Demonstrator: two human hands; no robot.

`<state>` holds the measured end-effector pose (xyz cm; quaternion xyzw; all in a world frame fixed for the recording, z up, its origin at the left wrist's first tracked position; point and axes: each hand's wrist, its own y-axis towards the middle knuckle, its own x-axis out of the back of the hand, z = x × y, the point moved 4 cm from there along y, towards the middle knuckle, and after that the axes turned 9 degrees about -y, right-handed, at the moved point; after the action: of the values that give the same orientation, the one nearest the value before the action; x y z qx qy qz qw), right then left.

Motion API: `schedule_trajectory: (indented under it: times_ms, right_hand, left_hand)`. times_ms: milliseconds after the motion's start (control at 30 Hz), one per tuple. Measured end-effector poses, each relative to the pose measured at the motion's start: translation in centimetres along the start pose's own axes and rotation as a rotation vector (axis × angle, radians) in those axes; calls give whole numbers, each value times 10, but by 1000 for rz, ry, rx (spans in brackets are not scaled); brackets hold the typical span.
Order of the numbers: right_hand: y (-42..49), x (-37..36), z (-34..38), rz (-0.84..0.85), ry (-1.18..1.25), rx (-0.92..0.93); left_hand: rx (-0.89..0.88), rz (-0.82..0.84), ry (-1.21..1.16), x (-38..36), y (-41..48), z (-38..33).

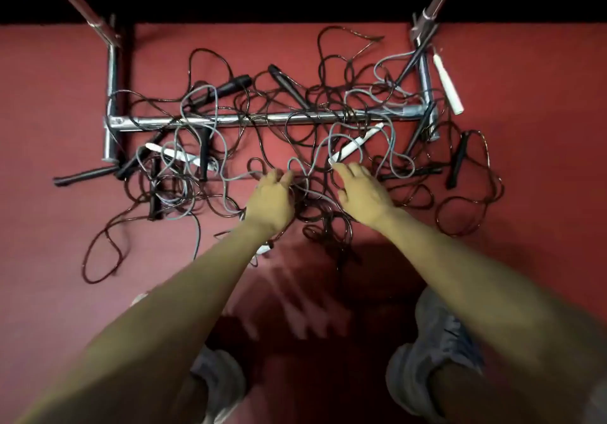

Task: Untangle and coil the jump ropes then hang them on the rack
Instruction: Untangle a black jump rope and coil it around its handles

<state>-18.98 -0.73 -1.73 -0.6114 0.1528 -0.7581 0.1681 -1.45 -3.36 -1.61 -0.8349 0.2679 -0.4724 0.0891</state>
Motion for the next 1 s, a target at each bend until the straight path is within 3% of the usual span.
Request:
schedule_trajectory:
  times_ms: [67,167,333,467,633,1000]
  right_hand:
    - [5,2,0,-109,80,-32]
    - [8,-4,9,-86,116,29]
    - [2,-4,21,-72,84,73]
    - [-16,26,27,-24,57,53]
    - [-54,99,36,-90,88,33]
    - [-159,289,81,-488,252,132]
  left_hand:
    - [29,-27,112,1,5,1]
    - [11,-84,235,6,4,-1]
    - [45,-127,1,18,-11,0]
    - [-17,-185,-1,41,-38,-21]
    - [-135,-282,-102,88,-74,-55]
    - [-275,-530,-583,244,-172,-163]
